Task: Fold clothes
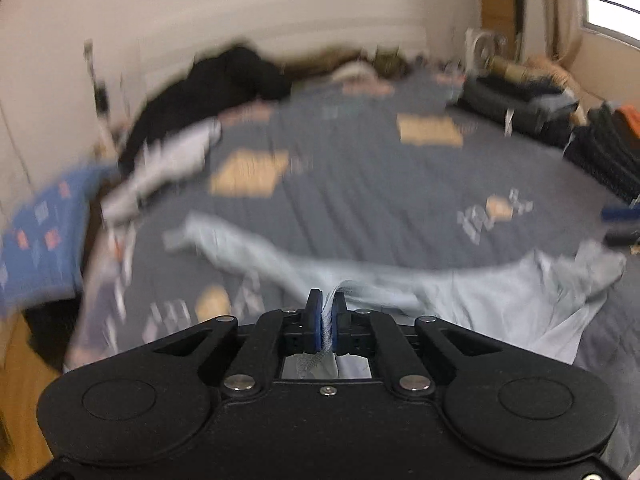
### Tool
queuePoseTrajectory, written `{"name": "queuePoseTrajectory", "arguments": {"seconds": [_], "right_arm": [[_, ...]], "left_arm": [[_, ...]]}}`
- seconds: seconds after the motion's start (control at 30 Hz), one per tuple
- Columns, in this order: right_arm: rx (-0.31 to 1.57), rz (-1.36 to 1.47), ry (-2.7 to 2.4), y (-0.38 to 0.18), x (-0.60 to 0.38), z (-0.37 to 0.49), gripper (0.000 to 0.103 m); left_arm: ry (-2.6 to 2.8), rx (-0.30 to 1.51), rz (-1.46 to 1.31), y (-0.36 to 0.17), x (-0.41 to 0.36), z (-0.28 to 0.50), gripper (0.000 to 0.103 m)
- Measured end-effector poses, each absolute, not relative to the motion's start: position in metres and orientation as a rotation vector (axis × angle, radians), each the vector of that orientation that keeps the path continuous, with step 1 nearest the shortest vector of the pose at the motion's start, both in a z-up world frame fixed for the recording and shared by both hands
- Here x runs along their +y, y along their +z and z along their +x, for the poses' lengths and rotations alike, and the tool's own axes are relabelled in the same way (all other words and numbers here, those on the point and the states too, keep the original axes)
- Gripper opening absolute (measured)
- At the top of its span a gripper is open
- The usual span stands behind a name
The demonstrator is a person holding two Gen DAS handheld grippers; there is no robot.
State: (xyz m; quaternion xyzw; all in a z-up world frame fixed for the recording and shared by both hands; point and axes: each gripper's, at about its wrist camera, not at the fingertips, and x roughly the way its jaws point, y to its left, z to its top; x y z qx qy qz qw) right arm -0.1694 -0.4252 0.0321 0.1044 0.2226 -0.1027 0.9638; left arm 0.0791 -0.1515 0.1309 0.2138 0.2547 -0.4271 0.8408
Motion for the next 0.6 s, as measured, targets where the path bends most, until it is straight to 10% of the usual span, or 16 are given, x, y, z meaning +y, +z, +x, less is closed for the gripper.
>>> {"name": "queuePoseTrajectory", "arguments": {"seconds": [0.33, 0.6], "right_arm": [[0.384, 0.217, -0.167, 0.042, -0.409, -0.168, 0.063], [0.390, 0.151, -0.028, 0.041, -0.378, -0.160, 0.065]], "left_arm": [[-0.882, 0.101, 0.405, 0.277, -0.188, 0.020, 0.004], [-0.830, 0.193, 0.424, 0.285, -0.233, 0.033, 0.010]]}}
